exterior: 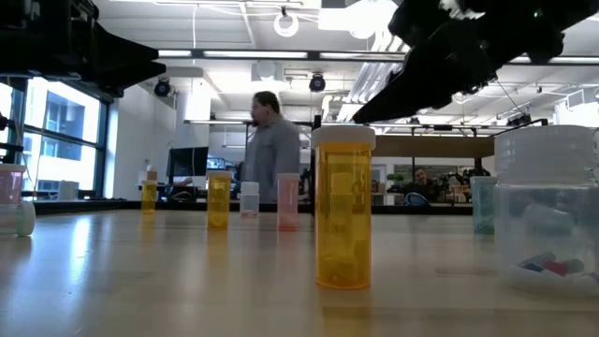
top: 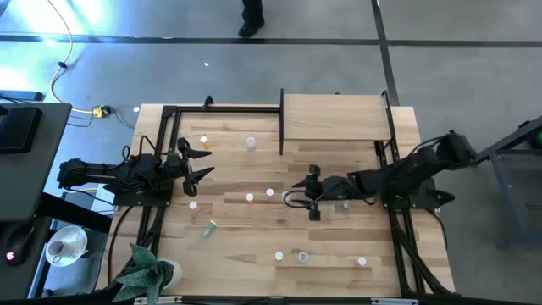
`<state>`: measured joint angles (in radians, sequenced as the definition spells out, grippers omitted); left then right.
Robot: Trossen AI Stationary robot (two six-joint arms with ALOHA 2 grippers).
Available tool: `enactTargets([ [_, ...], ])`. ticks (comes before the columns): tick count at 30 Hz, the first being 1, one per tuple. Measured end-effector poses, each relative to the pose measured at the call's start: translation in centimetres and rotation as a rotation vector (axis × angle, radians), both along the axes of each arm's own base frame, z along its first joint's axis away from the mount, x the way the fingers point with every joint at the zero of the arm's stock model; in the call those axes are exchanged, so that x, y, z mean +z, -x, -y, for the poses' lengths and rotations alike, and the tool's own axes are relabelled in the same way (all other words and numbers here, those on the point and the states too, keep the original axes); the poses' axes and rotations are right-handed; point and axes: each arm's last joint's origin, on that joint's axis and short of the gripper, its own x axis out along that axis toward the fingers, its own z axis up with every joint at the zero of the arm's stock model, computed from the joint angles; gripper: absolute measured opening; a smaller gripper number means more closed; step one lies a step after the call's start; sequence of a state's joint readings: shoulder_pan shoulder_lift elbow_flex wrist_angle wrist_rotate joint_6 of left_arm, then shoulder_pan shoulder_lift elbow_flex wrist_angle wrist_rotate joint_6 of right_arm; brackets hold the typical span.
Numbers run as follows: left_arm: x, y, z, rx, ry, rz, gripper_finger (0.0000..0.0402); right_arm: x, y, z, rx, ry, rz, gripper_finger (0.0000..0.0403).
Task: Pick and place medicine bottles onto shelf by color
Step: Put the center transparent pill bottle on the shelf
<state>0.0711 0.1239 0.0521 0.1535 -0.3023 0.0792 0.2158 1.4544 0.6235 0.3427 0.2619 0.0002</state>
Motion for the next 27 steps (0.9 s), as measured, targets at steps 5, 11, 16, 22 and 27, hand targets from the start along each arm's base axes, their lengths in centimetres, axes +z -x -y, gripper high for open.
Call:
enactTargets([
  [5,0.0,0.0,0.0,0.0,0.0,0.0,0.0239,-1.9,-1.3,0.4,-0.006,-0.028,-0.002,0.0207],
  [11,0.0,0.0,0.0,0.001,-0.002,-0.001,0.0239,-3.9,-2.1,1.2,-0.041,-0.085,-0.033,0.0207],
  [16,0.0,0.0,0.0,0.001,-0.002,-0.001,0.0239,-4.7,-2.6,1.6,-0.035,-0.13,-0.027,0.0207],
  [22,0.0,0.0,0.0,0.001,-0.002,-0.002,0.0239,-5.5,-2.7,1.9,-0.015,-0.179,-0.059,0.0207],
  [27,0.0,0.0,0.0,0.001,-0.002,-0.002,0.0239,-5.6,-2.7,1.8,-0.009,-0.166,-0.063,0.0201],
])
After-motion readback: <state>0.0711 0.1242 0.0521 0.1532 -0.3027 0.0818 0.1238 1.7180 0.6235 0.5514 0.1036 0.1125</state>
